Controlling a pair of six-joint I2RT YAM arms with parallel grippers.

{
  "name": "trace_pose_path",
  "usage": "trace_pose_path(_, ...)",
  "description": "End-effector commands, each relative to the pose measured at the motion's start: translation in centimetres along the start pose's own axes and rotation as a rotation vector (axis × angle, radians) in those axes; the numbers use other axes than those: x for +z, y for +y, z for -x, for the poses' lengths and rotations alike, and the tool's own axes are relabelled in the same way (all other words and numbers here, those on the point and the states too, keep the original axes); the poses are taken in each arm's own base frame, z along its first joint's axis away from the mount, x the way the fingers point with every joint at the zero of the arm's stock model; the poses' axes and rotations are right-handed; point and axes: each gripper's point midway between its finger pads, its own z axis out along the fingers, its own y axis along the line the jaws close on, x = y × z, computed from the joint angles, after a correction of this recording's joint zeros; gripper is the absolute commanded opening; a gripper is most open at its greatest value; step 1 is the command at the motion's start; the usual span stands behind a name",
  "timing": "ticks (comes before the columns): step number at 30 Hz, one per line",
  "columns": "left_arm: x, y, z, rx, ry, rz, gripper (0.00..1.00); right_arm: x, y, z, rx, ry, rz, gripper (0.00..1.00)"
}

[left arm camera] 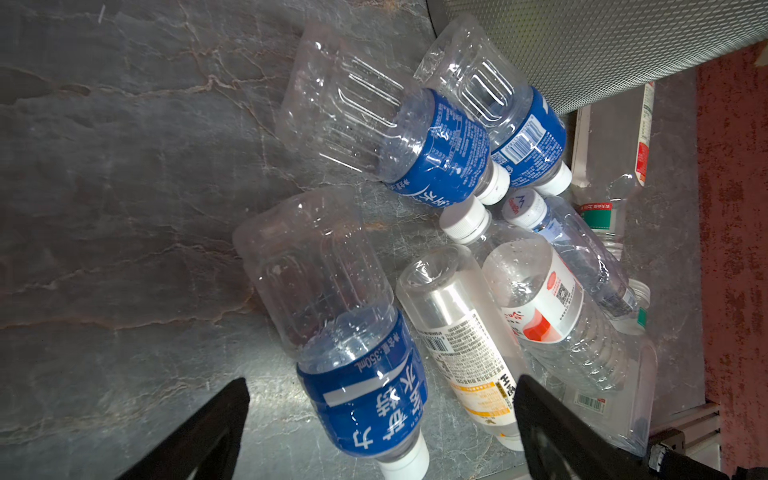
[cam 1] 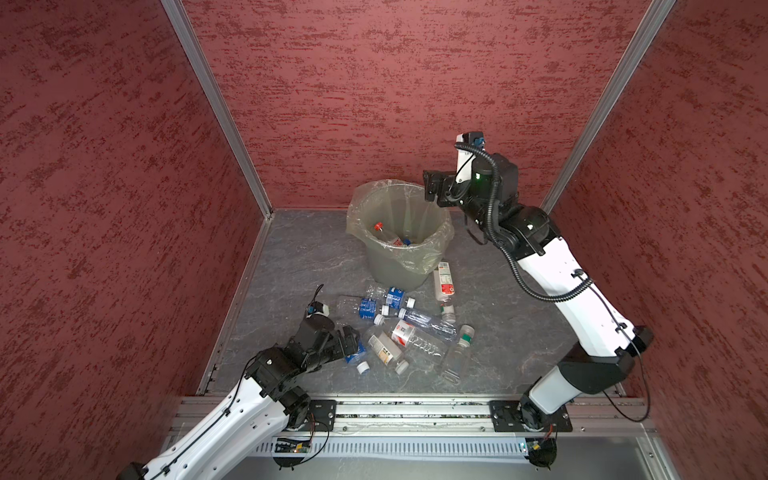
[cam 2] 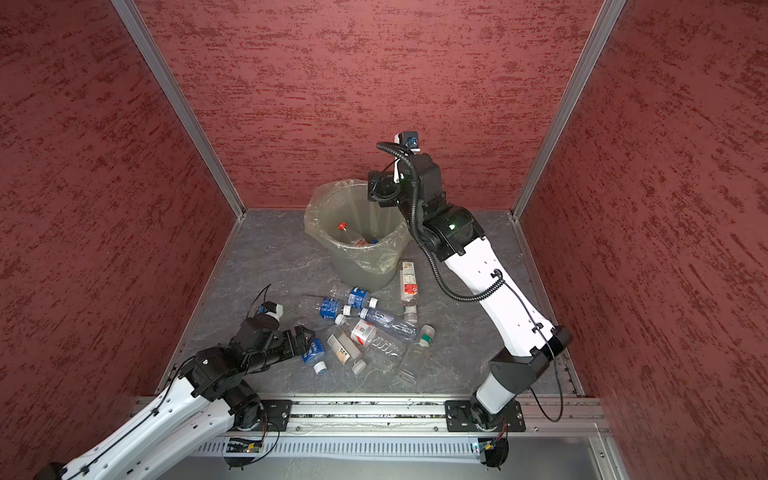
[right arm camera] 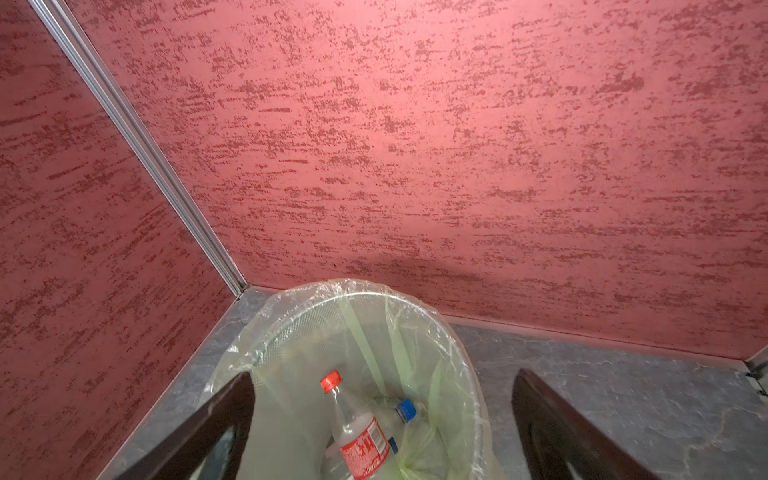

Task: Throw the plastic bottles in the bin
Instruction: 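Carry the cola bottle over the bin with the right gripper and release it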

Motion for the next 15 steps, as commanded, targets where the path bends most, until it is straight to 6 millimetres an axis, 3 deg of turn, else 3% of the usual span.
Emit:
trace_pose_path(1, -0.1, 0.0, 0.4, -0.006, -0.014, 0.017, 1.0, -0.6, -1.0, -1.5, 0.004, 0.026, -0.019, 0.95)
trace_pose_path(7, 0.3, 0.0, 0.3, -0.012, 0.001, 0.026, 1.0, -1.4, -2.3, -5.4, -0.008, 0.098, -0.044, 0.91)
trace_pose_path(10, 0.5, 0.0, 0.3, -0.017, 0.004, 0.028, 1.0, -2.8, -3.5, -6.5, -0.006, 0.112, -0.068, 0.9)
trace_pose_path(15, 0.3, -0.4, 0.6, -0.009, -0.001, 0.024, 1.0, -3.8, -5.1, -10.5, 0.002, 0.182, -0.098, 0.86)
